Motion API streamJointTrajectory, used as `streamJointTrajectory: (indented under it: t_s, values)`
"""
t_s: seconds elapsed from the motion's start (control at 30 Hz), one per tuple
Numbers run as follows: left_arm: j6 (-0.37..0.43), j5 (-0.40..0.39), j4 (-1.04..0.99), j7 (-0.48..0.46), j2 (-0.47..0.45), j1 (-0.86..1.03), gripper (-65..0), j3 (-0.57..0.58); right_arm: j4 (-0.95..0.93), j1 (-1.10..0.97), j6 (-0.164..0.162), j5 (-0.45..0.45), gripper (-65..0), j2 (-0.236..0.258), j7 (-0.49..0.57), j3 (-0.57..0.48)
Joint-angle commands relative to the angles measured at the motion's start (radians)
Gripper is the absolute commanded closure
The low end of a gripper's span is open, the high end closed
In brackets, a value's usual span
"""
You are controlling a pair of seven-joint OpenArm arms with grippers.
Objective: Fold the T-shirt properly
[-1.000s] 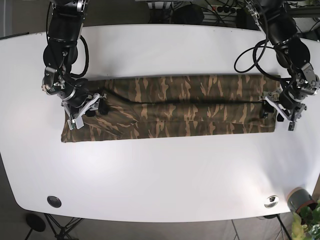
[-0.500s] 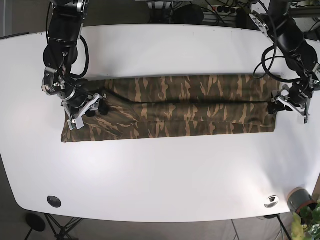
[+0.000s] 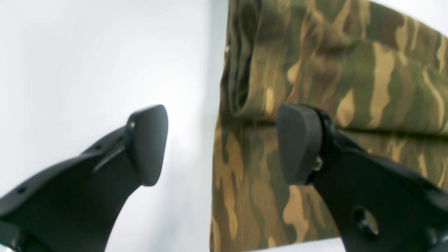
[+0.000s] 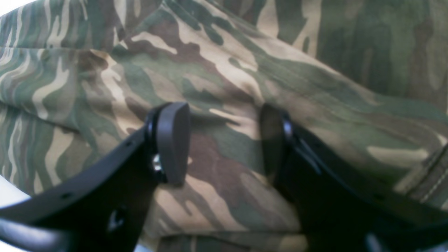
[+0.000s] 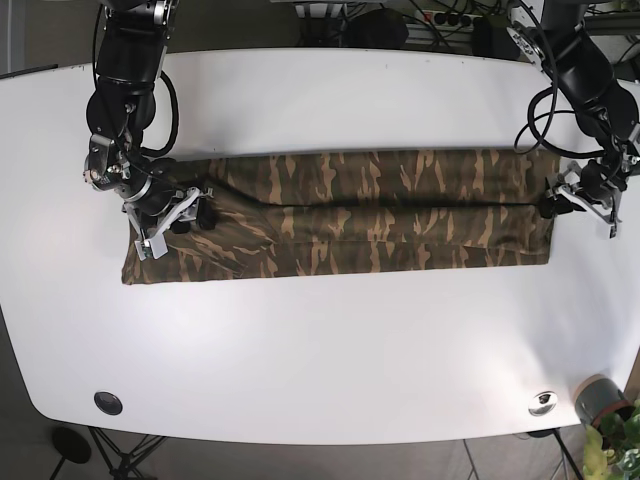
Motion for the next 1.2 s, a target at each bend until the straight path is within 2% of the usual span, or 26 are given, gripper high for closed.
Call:
streamJointTrajectory:
  t_s: [0.0, 0.3, 0.47, 0.63, 0.67, 0.77, 0.83, 0.93, 1.0, 1.17]
  values:
    - [-0.002, -0.019, 0.009, -0.016, -0.018, -0.015, -46.1, -0.001, 0.010, 0.015, -0.001, -0.001, -31.4, 0.012, -0.003, 0.006]
    - [-0.002, -0.019, -0.089, -0.016, -0.017, -0.018, -46.1, 0.002, 0.010, 0.016, -0.001, 0.001, -31.4, 0.012, -0.003, 0.006]
    - [-0.002, -0.021, -0.080, -0.014, 0.014, -0.016, -45.6, 0.066, 0.010, 0.016, -0.001, 0.004, -31.4, 0.012, -0.003, 0.004]
    - [-0.002, -0.021, -0.083, -0.014, 0.015, -0.016, -45.1, 0.080, 0.010, 0.016, -0.001, 0.005, -31.4, 0.012, -0.003, 0.006]
    - [-0.002, -0.021, -0.083, -0.014, 0.015, -0.016, -43.8, 0.079, 0.010, 0.016, -0.001, 0.005, -31.4, 0.012, -0.003, 0.006]
    - [-0.002, -0.019, -0.083, -0.014, 0.017, -0.016, -34.2, 0.074, 0.010, 0.016, -0.001, 0.005, -31.4, 0.012, -0.003, 0.006]
    - [-0.002, -0.018, -0.083, -0.014, 0.017, -0.016, -22.2, 0.079, 0.010, 0.015, -0.001, 0.005, -31.4, 0.012, -0.003, 0.006]
    - [-0.002, -0.013, -0.082, -0.014, 0.017, -0.016, -8.9, 0.079, 0.010, 0.015, -0.001, 0.005, -31.4, 0.012, -0.003, 0.006]
    - [-0.002, -0.013, -0.082, -0.014, 0.017, -0.016, -4.4, 0.077, 0.010, 0.015, -0.001, 0.005, -31.4, 0.012, -0.003, 0.006]
    - [-0.002, -0.018, -0.082, -0.019, 0.014, -0.015, 0.0, 0.071, 0.010, 0.016, -0.001, 0.005, -31.4, 0.010, -0.003, 0.004]
